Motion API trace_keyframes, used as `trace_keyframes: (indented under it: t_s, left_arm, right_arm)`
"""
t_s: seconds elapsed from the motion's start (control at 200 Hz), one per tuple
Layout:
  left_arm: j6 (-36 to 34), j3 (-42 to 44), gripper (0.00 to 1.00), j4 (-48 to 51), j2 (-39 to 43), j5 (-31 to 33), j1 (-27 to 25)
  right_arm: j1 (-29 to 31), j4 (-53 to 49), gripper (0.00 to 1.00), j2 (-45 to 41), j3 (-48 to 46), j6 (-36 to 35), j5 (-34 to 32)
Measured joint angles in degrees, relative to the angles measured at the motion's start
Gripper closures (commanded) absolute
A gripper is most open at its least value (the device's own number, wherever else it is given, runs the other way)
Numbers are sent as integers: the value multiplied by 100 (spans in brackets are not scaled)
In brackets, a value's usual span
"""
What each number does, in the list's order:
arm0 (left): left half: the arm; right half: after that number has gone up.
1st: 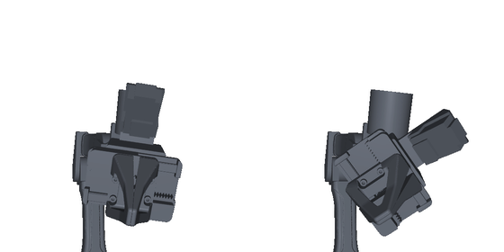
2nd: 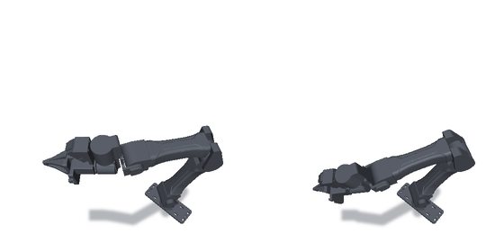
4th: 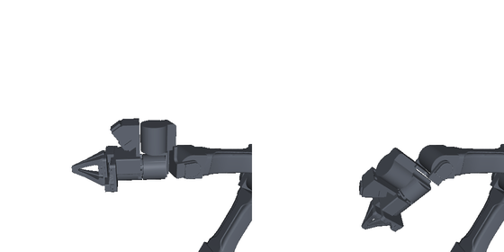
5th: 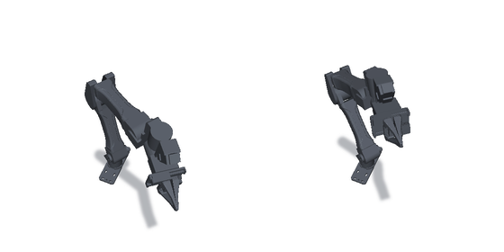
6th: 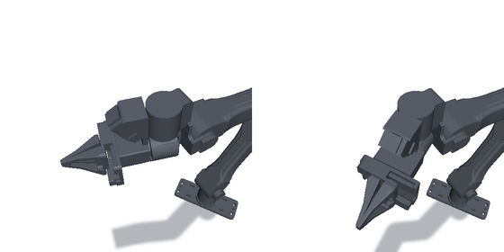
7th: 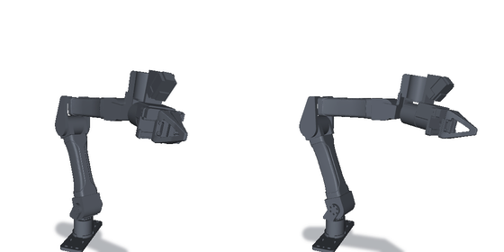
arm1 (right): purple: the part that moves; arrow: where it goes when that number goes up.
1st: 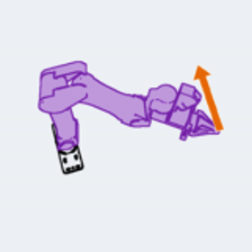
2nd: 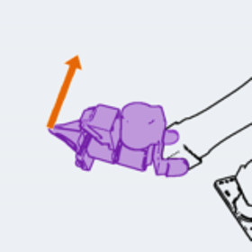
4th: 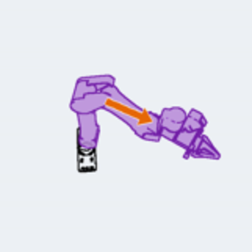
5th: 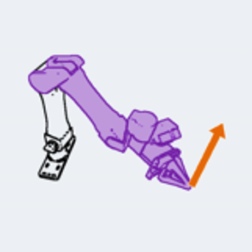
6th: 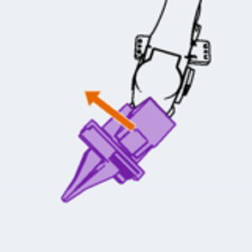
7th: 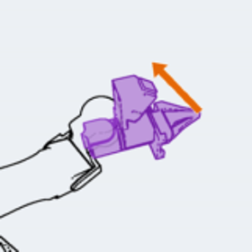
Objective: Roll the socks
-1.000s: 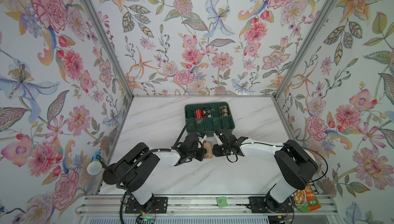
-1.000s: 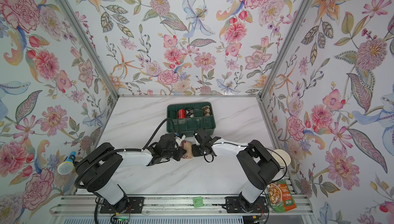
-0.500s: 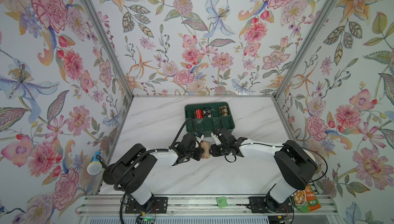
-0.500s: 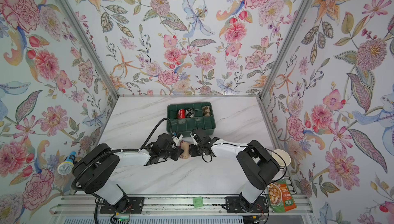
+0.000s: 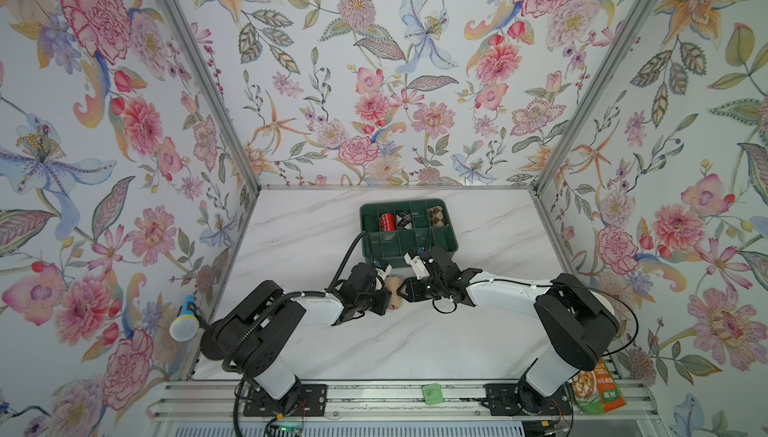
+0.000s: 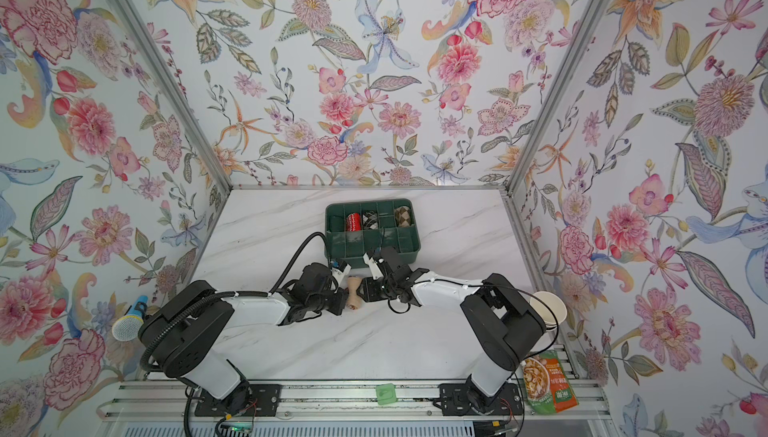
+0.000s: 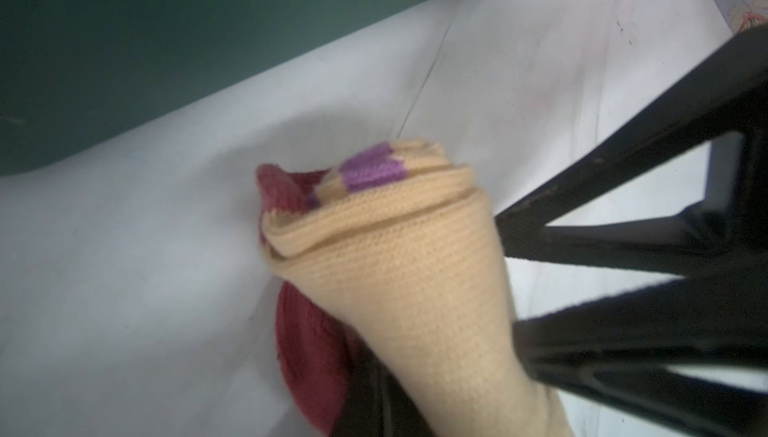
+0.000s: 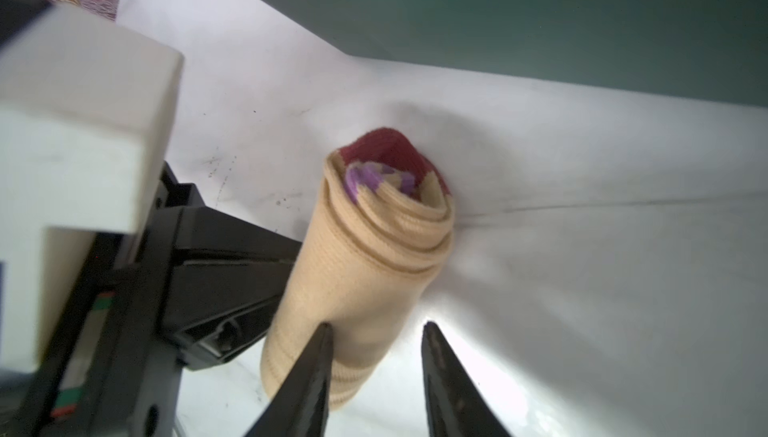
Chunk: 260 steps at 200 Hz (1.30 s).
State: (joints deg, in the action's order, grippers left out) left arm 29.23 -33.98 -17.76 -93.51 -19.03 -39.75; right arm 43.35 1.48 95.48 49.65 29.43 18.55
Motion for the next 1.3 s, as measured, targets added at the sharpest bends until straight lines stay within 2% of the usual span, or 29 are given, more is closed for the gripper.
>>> trace_keyframes:
  t_s: [0.3, 0.571, 0.836, 1.076, 1.301]
  left_arm:
    - [24, 92, 100, -160, 0, -127, 13]
    - [81, 203, 100, -352, -2, -269, 83]
    - [81, 210, 100, -466, -74, -393, 118]
    - [79, 210, 100, -632, -173, -496, 122]
    - [79, 208, 100, -848, -299, -595, 122]
  right_arm:
    - [-48, 407, 59, 157, -28, 179, 273]
    - [-74, 675, 62, 256, -68, 291, 361]
    - [-74, 680, 57, 243, -81, 297, 345]
    - [-348, 507, 54, -87, -374, 313, 271]
    - [-667, 468, 57, -634, -769, 411, 160]
